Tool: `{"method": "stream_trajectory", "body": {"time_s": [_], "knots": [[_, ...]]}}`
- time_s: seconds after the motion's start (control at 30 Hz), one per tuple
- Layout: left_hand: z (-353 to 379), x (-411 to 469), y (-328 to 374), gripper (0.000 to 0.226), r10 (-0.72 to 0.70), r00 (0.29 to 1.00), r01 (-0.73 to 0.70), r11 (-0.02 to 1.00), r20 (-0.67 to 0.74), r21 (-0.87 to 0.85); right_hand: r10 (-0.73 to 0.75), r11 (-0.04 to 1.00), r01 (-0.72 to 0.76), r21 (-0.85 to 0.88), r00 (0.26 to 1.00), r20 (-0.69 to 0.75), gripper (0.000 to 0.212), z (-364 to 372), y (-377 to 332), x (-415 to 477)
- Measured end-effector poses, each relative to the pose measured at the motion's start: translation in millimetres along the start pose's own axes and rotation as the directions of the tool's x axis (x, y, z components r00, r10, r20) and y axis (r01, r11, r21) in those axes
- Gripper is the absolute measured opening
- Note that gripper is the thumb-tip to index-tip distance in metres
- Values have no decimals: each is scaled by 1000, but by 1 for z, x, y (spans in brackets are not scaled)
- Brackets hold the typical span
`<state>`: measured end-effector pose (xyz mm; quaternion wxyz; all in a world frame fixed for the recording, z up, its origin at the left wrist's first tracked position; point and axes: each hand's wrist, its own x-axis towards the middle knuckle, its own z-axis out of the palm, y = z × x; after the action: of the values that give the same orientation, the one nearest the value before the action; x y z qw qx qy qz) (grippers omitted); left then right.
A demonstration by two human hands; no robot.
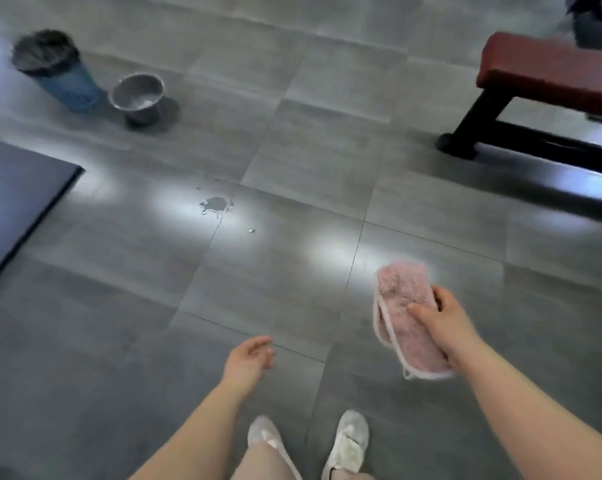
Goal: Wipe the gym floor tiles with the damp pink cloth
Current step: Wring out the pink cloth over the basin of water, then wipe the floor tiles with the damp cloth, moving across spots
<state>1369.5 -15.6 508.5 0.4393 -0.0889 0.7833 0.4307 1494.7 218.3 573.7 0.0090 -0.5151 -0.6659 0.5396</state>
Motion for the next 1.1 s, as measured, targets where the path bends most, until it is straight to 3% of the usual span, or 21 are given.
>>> {"method": "stream_trajectory", "body": {"time_s": [0.1, 0.23, 0.37, 0.47, 0.57, 0.63, 0.7, 0.8, 0.87, 0.93, 0.97, 1.03, 1.1], "knots": [[-4, 12, -69, 16, -56, 995, 63, 995, -78, 84, 57, 994, -56, -92, 998, 18, 22, 18, 56, 20], [11, 61, -148, 22, -102, 993, 113, 953, -52, 280, 101, 965, -104, -242, 995, -22, 12, 66, 128, 63], [37, 145, -212, 20, -5, 998, 29, 916, -61, 399, -52, 831, -74, -552, 976, -210, 34, 128, 221, 134], [59, 223, -259, 23, 85, 993, -41, 902, -84, 430, -168, 664, 108, -740, 986, -7, 45, 187, 291, 193], [78, 304, -300, 34, 157, 986, -98, 829, -60, 551, -226, 313, 429, -847, 900, 372, 49, 253, 372, 240], [84, 348, -320, 39, 209, 976, -129, 775, -58, 619, -211, 204, 476, -856, 875, 436, 63, 286, 418, 260], [87, 381, -336, 44, 255, 965, -150, 742, -68, 653, -203, 186, 475, -860, 875, 440, 92, 310, 453, 283], [85, 408, -353, 52, 326, 944, -183, 660, -59, 729, -304, 87, 494, -865, 840, 449, 101, 317, 475, 303], [76, 412, -362, 58, 330, 942, -163, 611, -62, 775, -364, 79, 537, -840, 800, 477, 98, 320, 483, 307], [62, 411, -371, 65, 324, 941, -115, 588, -103, 800, -372, 176, 570, -803, 794, 481, 75, 323, 479, 305], [55, 411, -376, 68, 317, 936, -73, 602, -154, 795, -388, 227, 588, -776, 786, 482, 60, 331, 476, 301], [40, 412, -385, 75, 283, 922, 14, 660, -265, 751, -453, 294, 661, -690, 732, 508, 53, 355, 475, 290], [30, 417, -396, 86, 215, 928, 77, 687, -304, 723, -515, 236, 742, -627, 643, 567, 56, 385, 475, 283]]}}
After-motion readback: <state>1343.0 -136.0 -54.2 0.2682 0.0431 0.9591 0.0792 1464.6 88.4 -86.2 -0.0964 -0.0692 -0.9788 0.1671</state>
